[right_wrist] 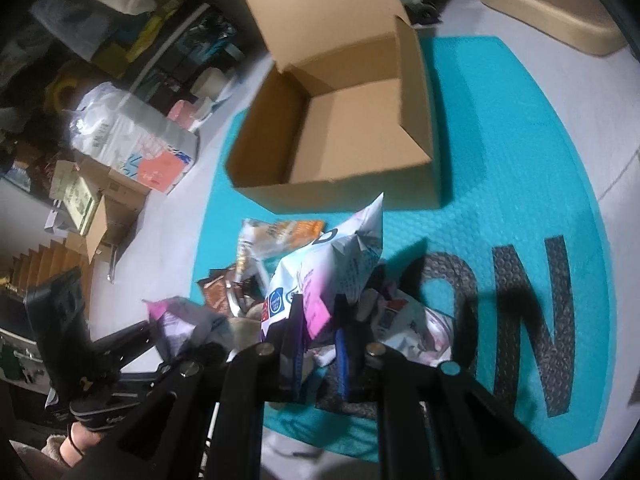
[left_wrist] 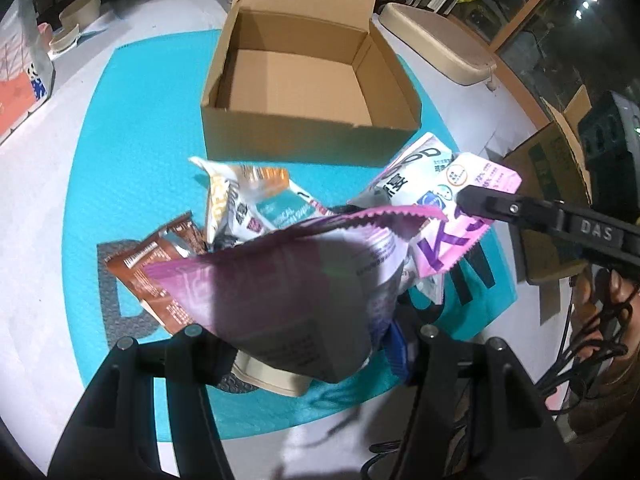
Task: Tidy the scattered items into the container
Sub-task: 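Close the right tool on the two bags and lift them, then carry the bags into the box and open the right tool, then withdraw both tools from the box back toward the pile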
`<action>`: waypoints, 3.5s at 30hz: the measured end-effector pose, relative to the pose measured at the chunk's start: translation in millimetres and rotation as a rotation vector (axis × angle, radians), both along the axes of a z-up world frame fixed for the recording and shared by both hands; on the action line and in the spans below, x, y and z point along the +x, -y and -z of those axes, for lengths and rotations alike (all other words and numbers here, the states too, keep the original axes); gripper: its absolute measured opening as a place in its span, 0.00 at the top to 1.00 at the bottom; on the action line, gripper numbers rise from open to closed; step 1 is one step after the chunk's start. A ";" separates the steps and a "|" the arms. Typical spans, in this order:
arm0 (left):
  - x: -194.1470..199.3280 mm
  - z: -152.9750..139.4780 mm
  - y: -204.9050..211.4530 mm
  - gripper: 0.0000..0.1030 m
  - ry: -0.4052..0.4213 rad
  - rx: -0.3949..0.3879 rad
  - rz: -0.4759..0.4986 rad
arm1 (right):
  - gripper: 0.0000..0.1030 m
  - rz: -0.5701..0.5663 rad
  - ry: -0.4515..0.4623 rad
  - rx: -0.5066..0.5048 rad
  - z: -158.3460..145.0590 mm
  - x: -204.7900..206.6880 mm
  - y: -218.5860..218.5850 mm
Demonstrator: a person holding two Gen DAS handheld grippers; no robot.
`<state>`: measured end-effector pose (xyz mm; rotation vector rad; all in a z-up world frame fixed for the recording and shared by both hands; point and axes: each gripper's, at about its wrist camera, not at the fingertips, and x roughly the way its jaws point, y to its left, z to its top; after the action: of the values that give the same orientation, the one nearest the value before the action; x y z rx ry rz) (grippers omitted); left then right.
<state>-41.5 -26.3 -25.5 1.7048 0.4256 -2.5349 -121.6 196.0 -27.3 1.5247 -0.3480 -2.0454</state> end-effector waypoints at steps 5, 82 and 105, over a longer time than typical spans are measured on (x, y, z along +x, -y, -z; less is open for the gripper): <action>-13.7 -25.4 3.7 0.44 -0.024 -0.039 0.005 | 0.88 -0.023 -0.044 -0.003 -24.7 -3.9 5.8; -235.3 -52.6 51.1 0.00 -0.028 -0.315 -0.046 | 0.13 0.060 -0.350 0.341 -65.9 -197.6 45.8; -138.5 -79.7 -3.0 0.00 -0.036 -0.372 -0.038 | 0.13 0.031 -0.342 0.319 -103.4 -97.5 27.4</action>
<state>-180.0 -23.3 54.2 1.4998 -0.0156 -2.4274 -219.1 168.6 76.0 1.3075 0.0933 -2.4227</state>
